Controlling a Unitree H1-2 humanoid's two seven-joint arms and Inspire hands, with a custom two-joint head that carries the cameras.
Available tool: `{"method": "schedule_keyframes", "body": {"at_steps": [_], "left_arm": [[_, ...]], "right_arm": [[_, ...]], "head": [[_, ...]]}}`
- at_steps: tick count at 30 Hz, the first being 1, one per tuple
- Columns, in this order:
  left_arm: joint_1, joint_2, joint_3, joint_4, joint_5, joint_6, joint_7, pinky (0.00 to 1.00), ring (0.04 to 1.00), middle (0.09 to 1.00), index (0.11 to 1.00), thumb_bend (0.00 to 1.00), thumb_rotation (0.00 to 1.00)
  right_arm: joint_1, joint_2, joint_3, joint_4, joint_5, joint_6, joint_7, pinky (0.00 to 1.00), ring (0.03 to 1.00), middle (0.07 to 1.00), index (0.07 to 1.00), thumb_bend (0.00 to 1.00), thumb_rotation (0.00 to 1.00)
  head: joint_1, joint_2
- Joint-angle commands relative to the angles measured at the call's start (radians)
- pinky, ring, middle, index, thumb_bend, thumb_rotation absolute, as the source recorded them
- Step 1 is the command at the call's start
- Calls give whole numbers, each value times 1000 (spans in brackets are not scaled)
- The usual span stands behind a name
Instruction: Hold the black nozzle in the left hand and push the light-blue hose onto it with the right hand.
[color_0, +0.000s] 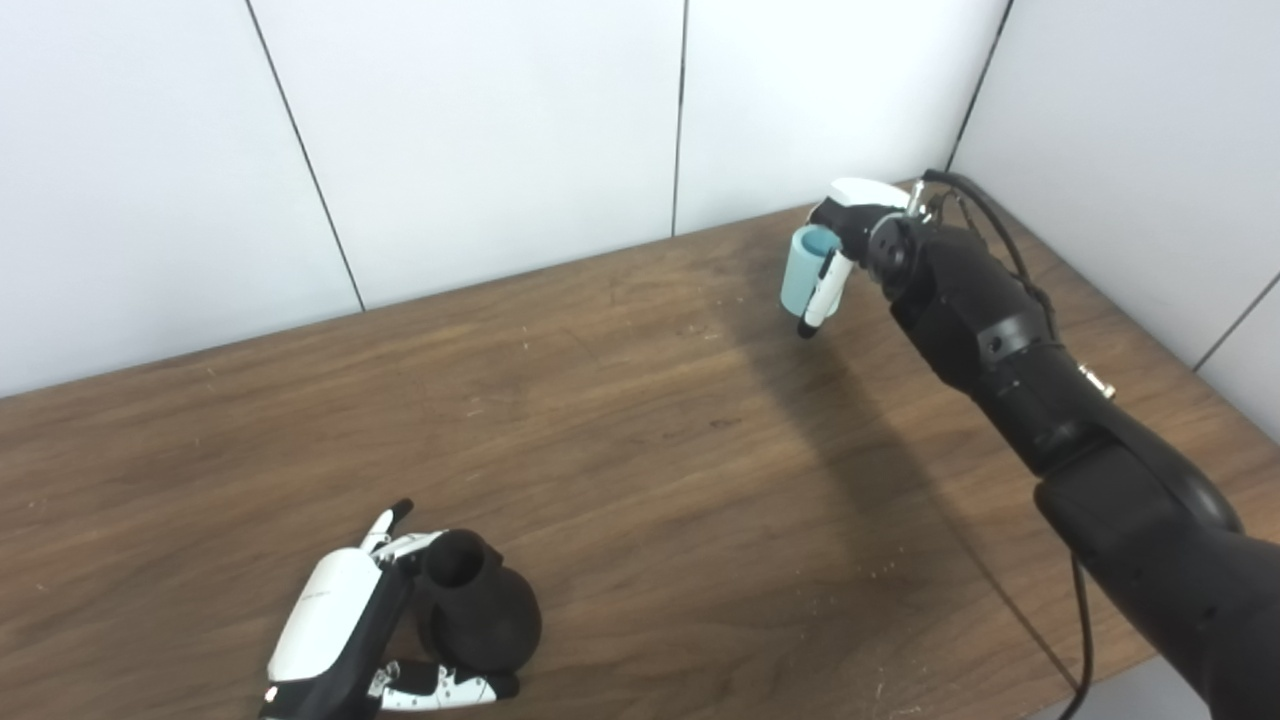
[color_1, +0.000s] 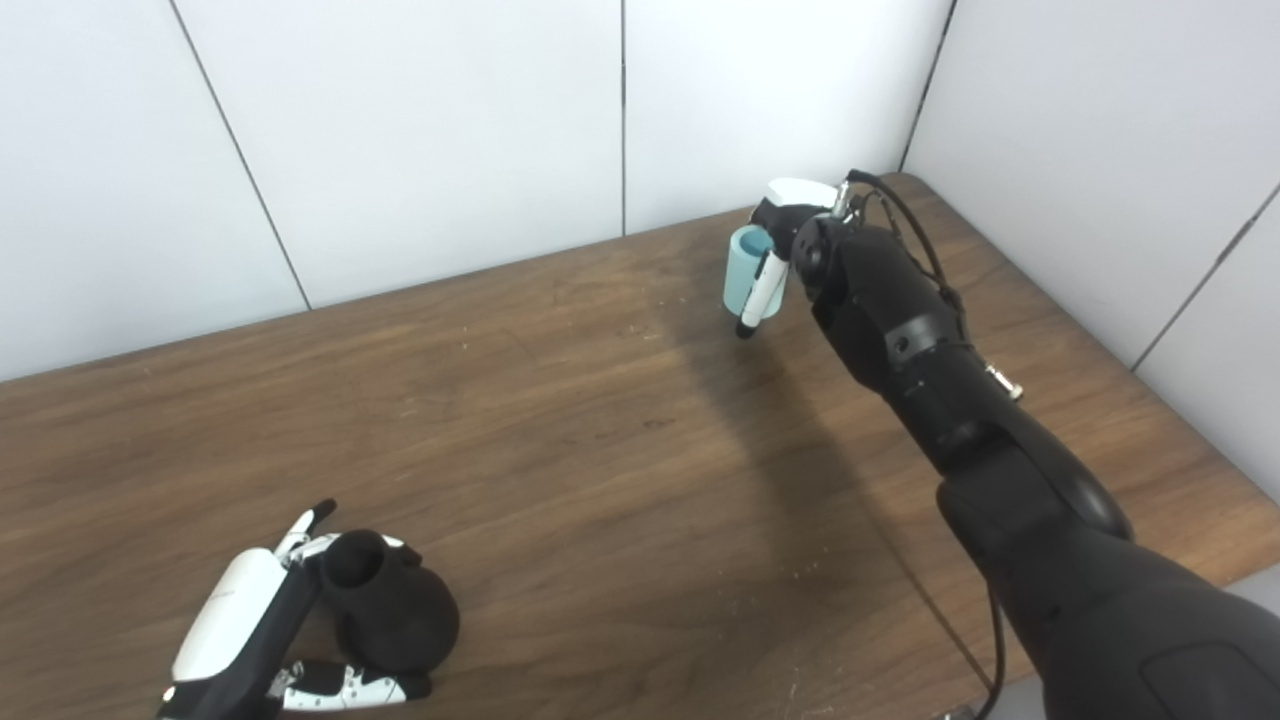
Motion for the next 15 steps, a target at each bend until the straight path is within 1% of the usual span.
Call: {"method": "schedule_keyframes", "body": {"at_steps": [1, 5, 7, 10, 15], "left_arm": [[16, 26, 0, 34, 37, 35, -32, 1000, 708, 470, 498, 524, 0], [19, 24, -1, 35, 37, 35, -32, 1000, 708, 470, 498, 524, 0], [20, 24, -1, 36, 37, 34, -31, 1000, 708, 471, 498, 524, 0], [19, 25, 0, 36, 34, 33, -31, 1000, 707, 474, 496, 524, 0], [21, 21, 1, 27, 37, 43, -35, 1000, 706, 478, 494, 524, 0]], "right_arm": [[-34, -34, -3, -11, -8, 3, -37, 578, 632, 719, 727, 895, 16], [-34, -38, 1, -2, 5, -3, -66, 576, 629, 713, 714, 881, 1], [-31, -41, 5, -3, 11, -9, -80, 568, 620, 706, 703, 856, 0], [-26, -46, 9, 2, 21, -21, -103, 538, 584, 691, 685, 820, 0], [-18, -49, 13, 8, 39, -36, -137, 496, 545, 663, 645, 802, 0]], "head": [[-3, 2], [-3, 2], [-4, 3], [-4, 4], [-2, 7]]}}
